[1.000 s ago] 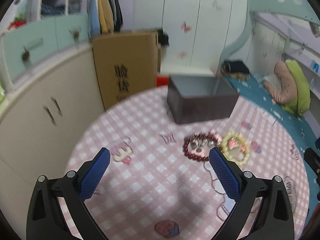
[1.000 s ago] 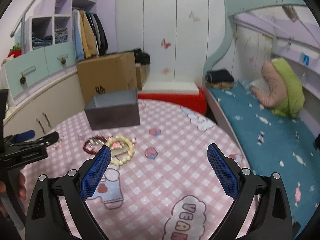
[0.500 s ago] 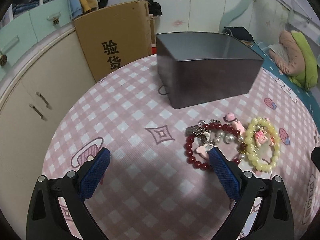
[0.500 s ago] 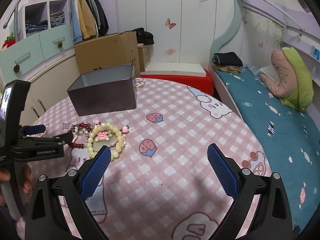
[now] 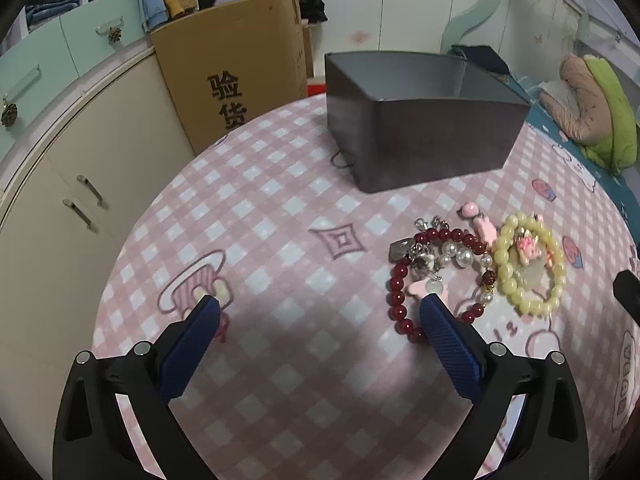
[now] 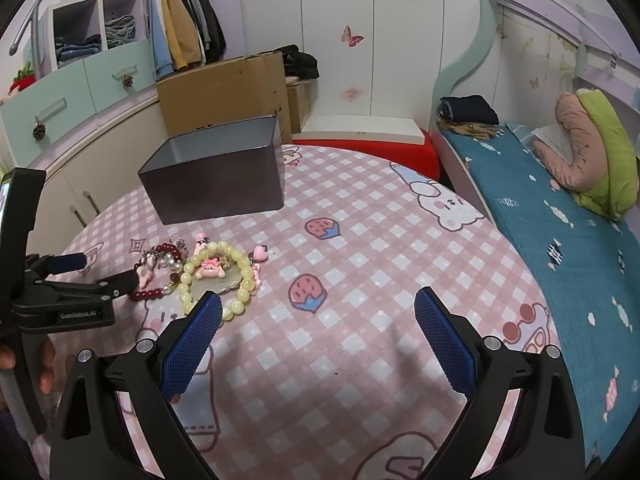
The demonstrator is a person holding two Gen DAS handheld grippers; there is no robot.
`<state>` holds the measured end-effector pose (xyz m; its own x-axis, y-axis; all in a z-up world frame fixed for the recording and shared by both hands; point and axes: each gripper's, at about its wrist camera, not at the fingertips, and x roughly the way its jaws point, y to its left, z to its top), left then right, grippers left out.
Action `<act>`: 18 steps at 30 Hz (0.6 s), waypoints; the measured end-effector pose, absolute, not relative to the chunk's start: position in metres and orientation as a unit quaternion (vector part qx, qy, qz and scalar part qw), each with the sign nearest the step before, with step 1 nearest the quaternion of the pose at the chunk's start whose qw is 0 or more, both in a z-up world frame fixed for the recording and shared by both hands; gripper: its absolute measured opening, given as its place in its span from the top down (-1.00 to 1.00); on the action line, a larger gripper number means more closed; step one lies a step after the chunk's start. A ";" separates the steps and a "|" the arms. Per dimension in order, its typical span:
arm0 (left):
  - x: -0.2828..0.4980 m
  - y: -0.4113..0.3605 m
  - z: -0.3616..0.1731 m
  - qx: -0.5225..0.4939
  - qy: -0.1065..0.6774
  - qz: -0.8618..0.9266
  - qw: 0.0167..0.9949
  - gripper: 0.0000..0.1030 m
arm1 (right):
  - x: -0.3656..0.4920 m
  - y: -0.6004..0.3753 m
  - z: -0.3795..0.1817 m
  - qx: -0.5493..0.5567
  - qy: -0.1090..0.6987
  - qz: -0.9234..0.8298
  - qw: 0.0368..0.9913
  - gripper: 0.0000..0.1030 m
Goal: Organize jewelry
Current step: 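Lower both tools toward the red and yellow bead bracelets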
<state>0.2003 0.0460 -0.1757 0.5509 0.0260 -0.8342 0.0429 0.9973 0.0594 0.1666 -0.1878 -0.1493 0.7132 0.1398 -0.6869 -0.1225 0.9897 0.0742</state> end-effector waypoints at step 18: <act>0.187 0.052 -0.171 0.048 0.430 -0.092 0.897 0.89 | 0.181 -0.179 -0.165 0.012 0.416 0.104 0.903 -0.83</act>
<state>0.1868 0.0517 -0.1706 0.6132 -0.1235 -0.7802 0.2059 0.9785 0.0070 0.1810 -0.1793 -0.1645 0.6329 0.1975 -0.7486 -0.1783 0.9781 0.1073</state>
